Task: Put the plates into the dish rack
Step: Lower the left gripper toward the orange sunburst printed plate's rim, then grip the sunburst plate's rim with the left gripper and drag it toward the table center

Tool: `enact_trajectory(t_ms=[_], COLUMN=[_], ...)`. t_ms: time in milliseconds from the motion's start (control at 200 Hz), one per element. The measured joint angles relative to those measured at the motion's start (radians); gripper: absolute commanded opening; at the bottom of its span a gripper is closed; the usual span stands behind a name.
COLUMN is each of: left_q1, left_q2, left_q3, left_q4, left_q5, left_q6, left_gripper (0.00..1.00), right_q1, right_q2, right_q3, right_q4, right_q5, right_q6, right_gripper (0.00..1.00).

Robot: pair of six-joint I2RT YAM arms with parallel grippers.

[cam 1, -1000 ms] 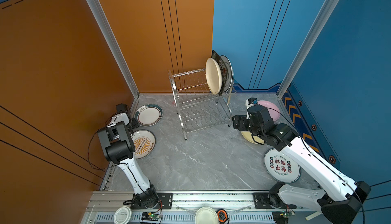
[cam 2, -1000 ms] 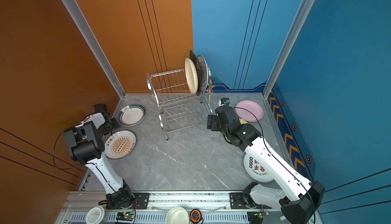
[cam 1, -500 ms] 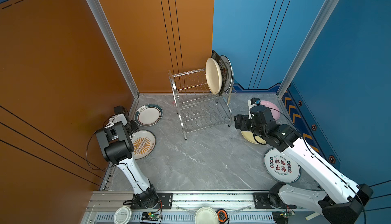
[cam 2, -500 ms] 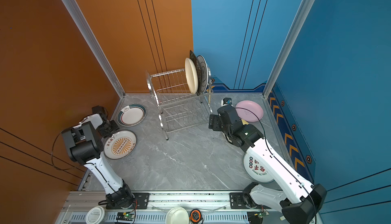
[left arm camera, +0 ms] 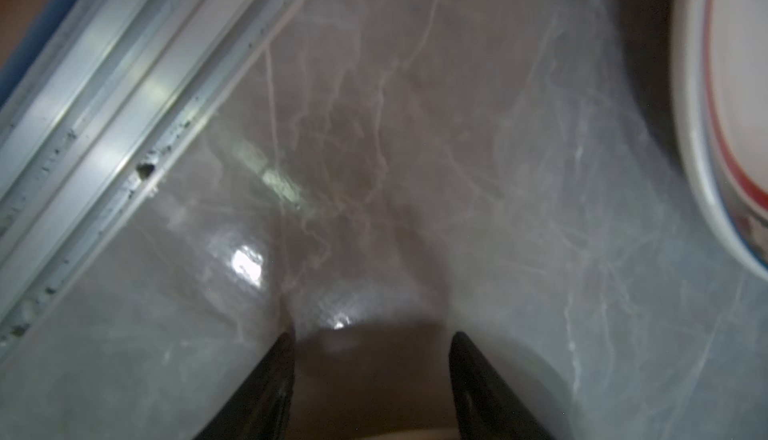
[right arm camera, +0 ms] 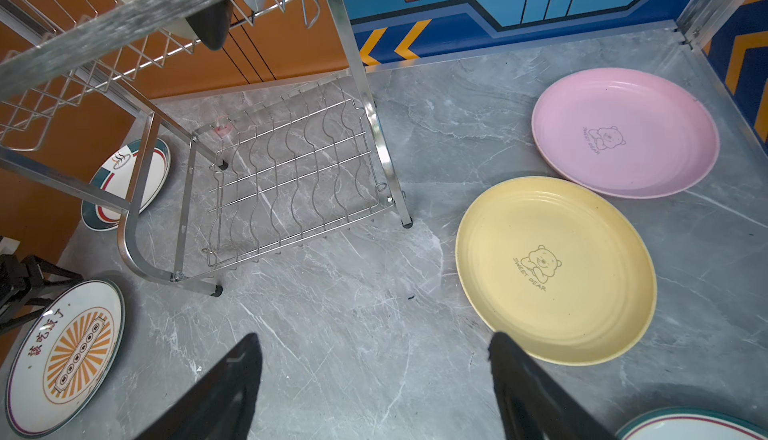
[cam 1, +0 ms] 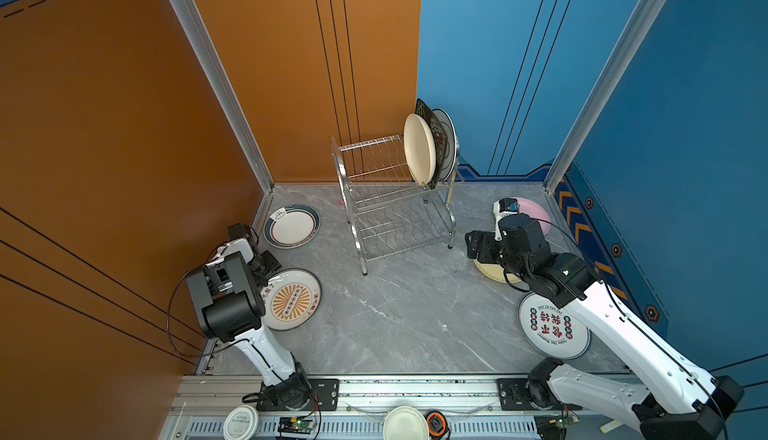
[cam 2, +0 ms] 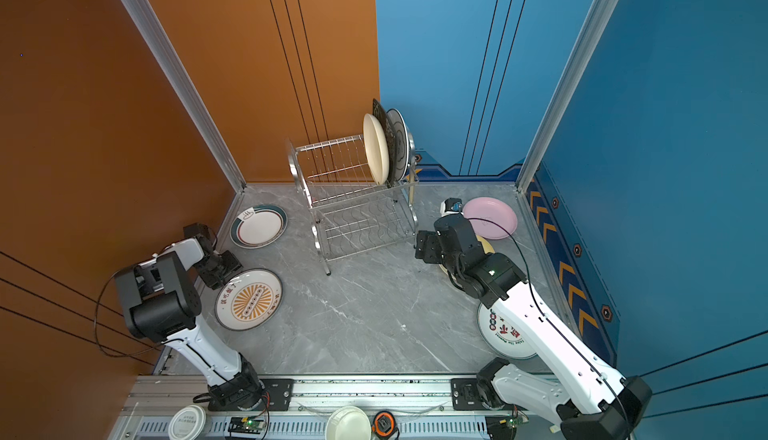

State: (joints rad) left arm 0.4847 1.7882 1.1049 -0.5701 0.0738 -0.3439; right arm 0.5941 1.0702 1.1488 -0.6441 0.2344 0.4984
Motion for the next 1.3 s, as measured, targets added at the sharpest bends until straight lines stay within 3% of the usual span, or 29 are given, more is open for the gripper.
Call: enact_trajectory(t_ms=[430, 556, 706, 731, 836, 1001, 1301], left_q1=[-0.157, -0.195, -0.105, -0.080, 0.005, 0.017, -0.051], left_q2=[-0.202, -0.245, -0.309, -0.320, -0.358, -0.385, -0.379], left_q3=[-0.229, -0.270, -0.314, -0.318, -0.321, -0.350, -0.364], left_q4=[-0.002, -0.004, -0.026, -0.031, -0.046, -0.052, -0.061], left_q5=[0.085, 0.113, 0.140, 0.145, 0.164, 0.217, 0.259], left_q6=[-0.085, -0.102, -0.084, -0.075, -0.056, -0.041, -0.038], left_gripper=[0.62, 0.67, 0.85, 0.92, 1.00, 0.98, 0.98], right_q1=[0.000, 0.001, 0.005, 0.006, 0.009, 0.009, 0.009], right_q2=[-0.063, -0.080, -0.104, -0.110, -0.133, -0.145, -0.162], right_q3=[-0.054, -0.063, -0.066, -0.068, -0.075, -0.084, -0.084], right_q4=[0.000, 0.000, 0.000, 0.000, 0.000, -0.001, -0.002], right_q5=[0.000, 0.000, 0.001, 0.001, 0.001, 0.001, 0.001], right_q6=[0.006, 0.009, 0.016, 0.016, 0.019, 0.019, 0.019], right_gripper=[0.86, 0.86, 0.86, 0.86, 0.87, 0.87, 0.87])
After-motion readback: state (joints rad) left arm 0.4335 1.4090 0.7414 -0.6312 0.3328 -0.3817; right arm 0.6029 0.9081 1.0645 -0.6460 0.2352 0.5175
